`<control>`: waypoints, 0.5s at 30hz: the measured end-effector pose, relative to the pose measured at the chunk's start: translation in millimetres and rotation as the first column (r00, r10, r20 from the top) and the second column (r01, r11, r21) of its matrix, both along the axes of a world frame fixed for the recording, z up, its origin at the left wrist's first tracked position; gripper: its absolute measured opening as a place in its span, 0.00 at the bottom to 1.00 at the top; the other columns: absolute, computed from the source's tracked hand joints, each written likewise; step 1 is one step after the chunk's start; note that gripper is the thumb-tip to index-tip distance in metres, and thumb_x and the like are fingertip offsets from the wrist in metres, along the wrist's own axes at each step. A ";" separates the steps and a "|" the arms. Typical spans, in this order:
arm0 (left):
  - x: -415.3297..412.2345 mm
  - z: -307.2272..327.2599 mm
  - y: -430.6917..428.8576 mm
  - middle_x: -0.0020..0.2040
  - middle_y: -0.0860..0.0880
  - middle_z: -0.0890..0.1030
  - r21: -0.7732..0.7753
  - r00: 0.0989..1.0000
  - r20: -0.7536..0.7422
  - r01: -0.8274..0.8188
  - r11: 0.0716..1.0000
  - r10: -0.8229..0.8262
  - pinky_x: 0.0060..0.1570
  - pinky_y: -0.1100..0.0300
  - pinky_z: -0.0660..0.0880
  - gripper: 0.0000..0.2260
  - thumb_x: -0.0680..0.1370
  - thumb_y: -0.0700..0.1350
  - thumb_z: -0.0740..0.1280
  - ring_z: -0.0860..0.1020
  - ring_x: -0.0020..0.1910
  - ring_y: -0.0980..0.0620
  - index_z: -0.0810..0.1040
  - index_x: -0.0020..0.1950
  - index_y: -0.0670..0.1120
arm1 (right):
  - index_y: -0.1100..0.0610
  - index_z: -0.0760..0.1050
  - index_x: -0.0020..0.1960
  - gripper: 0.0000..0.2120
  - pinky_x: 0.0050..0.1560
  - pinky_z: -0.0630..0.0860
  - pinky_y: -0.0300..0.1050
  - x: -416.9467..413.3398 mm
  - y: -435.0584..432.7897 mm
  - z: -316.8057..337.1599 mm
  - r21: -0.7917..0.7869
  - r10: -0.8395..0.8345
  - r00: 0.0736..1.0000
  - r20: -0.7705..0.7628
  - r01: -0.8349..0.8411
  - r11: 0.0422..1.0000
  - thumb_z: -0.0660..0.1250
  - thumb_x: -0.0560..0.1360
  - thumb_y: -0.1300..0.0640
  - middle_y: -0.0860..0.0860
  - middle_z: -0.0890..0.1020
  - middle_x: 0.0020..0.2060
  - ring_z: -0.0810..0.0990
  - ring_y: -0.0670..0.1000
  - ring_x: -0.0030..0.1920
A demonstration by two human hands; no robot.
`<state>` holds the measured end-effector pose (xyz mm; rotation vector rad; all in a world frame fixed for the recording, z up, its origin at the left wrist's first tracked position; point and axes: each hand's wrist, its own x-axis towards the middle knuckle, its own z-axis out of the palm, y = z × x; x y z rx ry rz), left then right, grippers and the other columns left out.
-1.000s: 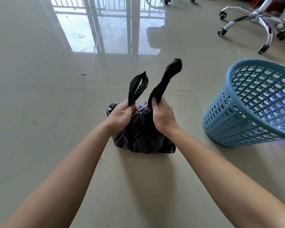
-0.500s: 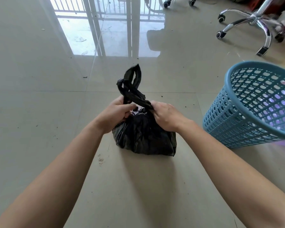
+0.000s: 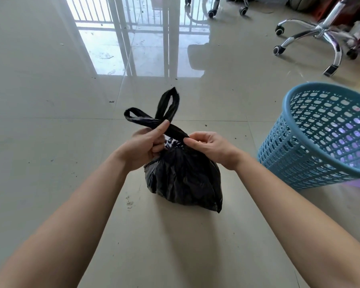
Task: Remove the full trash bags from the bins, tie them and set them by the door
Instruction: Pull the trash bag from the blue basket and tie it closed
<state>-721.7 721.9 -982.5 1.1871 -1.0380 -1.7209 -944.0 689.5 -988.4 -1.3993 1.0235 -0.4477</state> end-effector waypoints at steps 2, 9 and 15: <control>-1.7 0.4 2.9 0.32 0.50 0.56 -0.042 0.986 0.135 0.109 0.993 -0.102 0.39 0.49 0.48 0.14 0.79 0.57 0.69 0.52 0.34 0.48 0.80 0.43 0.47 | 0.55 0.84 0.49 0.07 0.52 0.79 0.47 1.0 1.9 2.2 0.001 -0.002 1.000 0.001 0.002 1.000 0.72 0.77 0.53 0.56 0.86 0.44 0.82 0.52 0.44; -4.7 2.0 3.7 0.32 0.52 0.56 -0.034 0.982 0.119 0.155 0.987 -0.150 0.31 0.61 0.53 0.13 0.83 0.53 0.61 0.57 0.27 0.56 0.83 0.52 0.49 | 0.55 0.84 0.55 0.21 0.55 0.79 0.42 1.5 -5.0 13.9 -0.054 -0.023 0.999 -0.047 0.020 0.998 0.80 0.67 0.46 0.54 0.86 0.49 0.83 0.45 0.47; -13.4 3.6 8.5 0.32 0.51 0.60 -0.037 0.962 0.181 0.216 0.976 -0.206 0.33 0.57 0.55 0.17 0.78 0.57 0.66 0.60 0.28 0.54 0.81 0.52 0.43 | 0.47 0.82 0.51 0.15 0.37 0.68 0.37 21.1 -7.2 35.7 0.008 -0.207 0.945 0.255 0.212 0.977 0.69 0.72 0.39 0.46 0.82 0.44 0.75 0.47 0.47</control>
